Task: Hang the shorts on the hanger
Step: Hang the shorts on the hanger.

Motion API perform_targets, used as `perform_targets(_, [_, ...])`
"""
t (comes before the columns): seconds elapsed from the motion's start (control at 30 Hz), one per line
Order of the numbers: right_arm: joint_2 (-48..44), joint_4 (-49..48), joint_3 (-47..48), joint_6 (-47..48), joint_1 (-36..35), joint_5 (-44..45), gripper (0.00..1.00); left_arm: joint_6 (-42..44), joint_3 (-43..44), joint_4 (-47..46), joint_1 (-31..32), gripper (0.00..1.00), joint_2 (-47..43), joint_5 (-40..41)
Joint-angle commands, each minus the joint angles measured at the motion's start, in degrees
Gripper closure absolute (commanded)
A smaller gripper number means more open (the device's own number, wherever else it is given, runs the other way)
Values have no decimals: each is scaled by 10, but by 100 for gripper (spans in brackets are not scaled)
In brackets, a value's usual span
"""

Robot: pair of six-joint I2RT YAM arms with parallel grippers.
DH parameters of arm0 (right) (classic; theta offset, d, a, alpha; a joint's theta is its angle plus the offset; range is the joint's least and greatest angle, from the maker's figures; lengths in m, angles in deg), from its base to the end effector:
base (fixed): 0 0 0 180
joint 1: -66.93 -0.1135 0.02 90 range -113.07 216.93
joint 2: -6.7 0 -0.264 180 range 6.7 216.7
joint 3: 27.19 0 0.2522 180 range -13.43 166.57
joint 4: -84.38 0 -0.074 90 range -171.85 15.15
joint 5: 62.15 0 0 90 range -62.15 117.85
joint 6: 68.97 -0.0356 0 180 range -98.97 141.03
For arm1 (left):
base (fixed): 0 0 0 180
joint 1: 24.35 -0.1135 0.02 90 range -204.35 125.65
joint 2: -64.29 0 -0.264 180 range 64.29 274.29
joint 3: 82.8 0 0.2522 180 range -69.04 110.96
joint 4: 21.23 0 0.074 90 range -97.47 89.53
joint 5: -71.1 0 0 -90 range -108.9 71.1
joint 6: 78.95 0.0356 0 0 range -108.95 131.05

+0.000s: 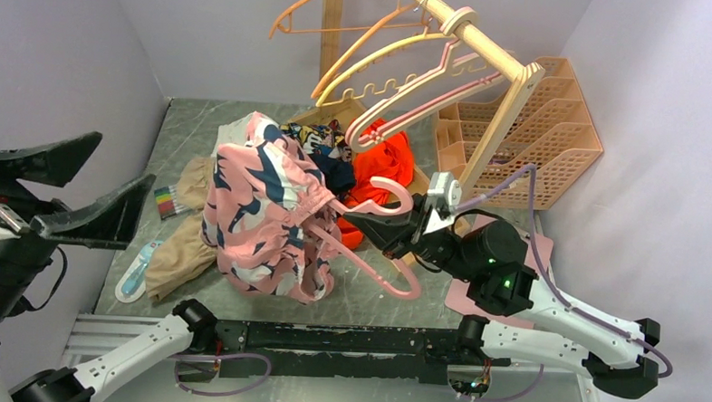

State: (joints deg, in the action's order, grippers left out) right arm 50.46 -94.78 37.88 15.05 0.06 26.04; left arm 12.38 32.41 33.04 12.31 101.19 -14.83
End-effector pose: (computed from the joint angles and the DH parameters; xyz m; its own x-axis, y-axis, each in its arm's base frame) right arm 0.0645 0.1540 0.4261 0.0397 0.3579 -0.9329 -0.9400 0.3299 0.0866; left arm -0.0306 0.0259 0.5636 0.3393 -0.2237 -0.9137 0.5358 0.8443 -0.0077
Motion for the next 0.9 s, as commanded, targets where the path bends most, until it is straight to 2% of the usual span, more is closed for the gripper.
perform_targets(0.0, [6,40,33,60,-1,-16,100,14,9,12,-3,3,64,-195])
perform_targets(0.1, [0,49,21,70,-1,-28,100,34,26,49,-3,1,124,-343])
perform_targets(0.2, [-4,63,7,69,-1,-54,100,54,0,56,4,0,157,-397])
perform_targets(0.33, [0,115,10,81,-1,-80,100,89,-17,66,19,1,177,-393])
perform_targets(0.57, [-22,165,5,103,-2,-72,100,116,-115,95,20,1,177,-421])
perform_targets(0.87, [-20,208,4,115,-1,-86,100,123,-137,113,21,2,159,-431])
